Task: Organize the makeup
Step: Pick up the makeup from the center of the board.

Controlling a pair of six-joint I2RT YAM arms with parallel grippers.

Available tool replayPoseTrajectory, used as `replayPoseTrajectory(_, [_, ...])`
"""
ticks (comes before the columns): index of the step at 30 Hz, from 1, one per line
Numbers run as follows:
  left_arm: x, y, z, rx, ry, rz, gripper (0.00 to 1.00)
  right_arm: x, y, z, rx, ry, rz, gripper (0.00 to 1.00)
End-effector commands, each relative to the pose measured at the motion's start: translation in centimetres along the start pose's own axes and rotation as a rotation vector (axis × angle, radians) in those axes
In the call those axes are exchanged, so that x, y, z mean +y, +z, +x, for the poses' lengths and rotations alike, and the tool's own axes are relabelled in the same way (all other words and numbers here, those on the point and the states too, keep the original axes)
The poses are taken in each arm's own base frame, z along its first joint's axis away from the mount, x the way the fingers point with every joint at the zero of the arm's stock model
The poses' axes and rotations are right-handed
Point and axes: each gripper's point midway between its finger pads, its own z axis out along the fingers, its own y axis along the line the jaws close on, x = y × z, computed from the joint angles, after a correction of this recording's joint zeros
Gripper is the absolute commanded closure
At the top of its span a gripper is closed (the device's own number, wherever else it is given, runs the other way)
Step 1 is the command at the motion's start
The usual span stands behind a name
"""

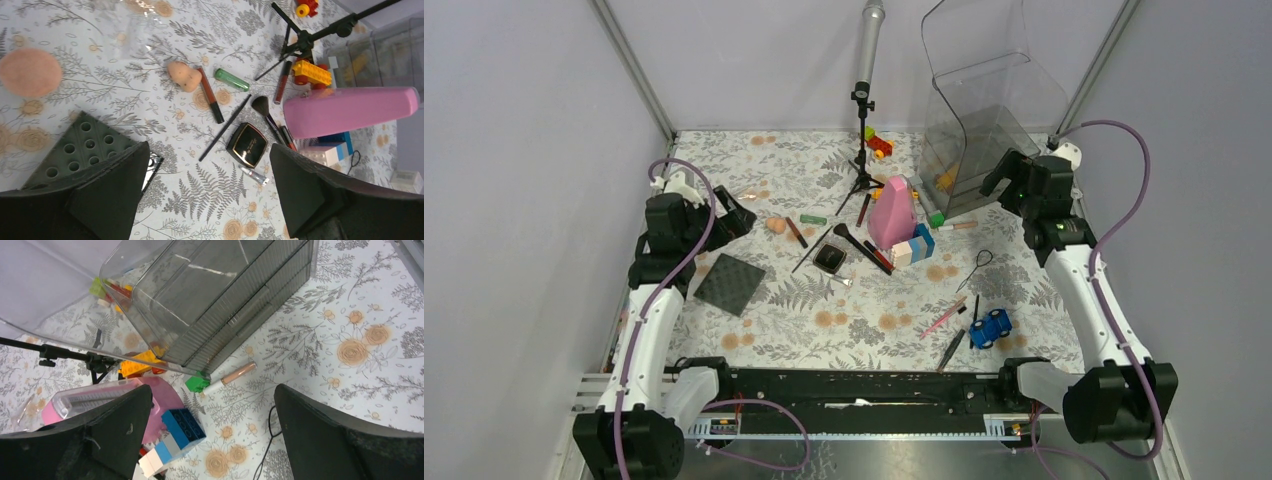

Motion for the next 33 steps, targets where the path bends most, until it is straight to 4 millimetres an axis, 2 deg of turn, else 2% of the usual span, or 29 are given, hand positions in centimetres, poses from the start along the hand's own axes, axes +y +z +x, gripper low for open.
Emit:
replayPoseTrajectory(1, [-2.0,0.2,-0.6,-0.013,0.021,0.121,0.01,0.9,1.7,-1.4,-0.069,-0.019,-0.042,0.01])
replayPoseTrajectory(5, [-2.3,0.1,-0.4,-0.007,0.031,0.145,0.01,1.4,2.2,-0.9,-0.058,-0.014,-0.071,0.01])
replayPoseTrajectory(8, [-2.4,0.2,-0.2,0.003,0.031,0.156,0.01,1.4,1.9,0.7,-0.021,0.002,-0.101,0.01])
replayPoseTrajectory(15, [-2.3,0.4,0.0,0.007,0.030,0.153,0.01,0.0,-2.5,2.7,0.067,0.008,-0.069,0.01])
replayPoseTrajectory(20, [-2.2,0.8,0.3,0.028,0.021,0.152,0.01,-1.0,-4.9,5.5,0.161,0.016,-0.068,0.01])
replayPoseTrajectory(25, [-2.0,0.9,0.5,0.033,0.016,0.147,0.01,-2.6,-6.1,5.6,0.101,0.008,-0.023,0.01])
replayPoseTrajectory(33, [-2.1,1.0,0.6,0.040,0.012,0.151,0.01,-3.1,-6.1,5.3,0.083,0.001,-0.001,0.01])
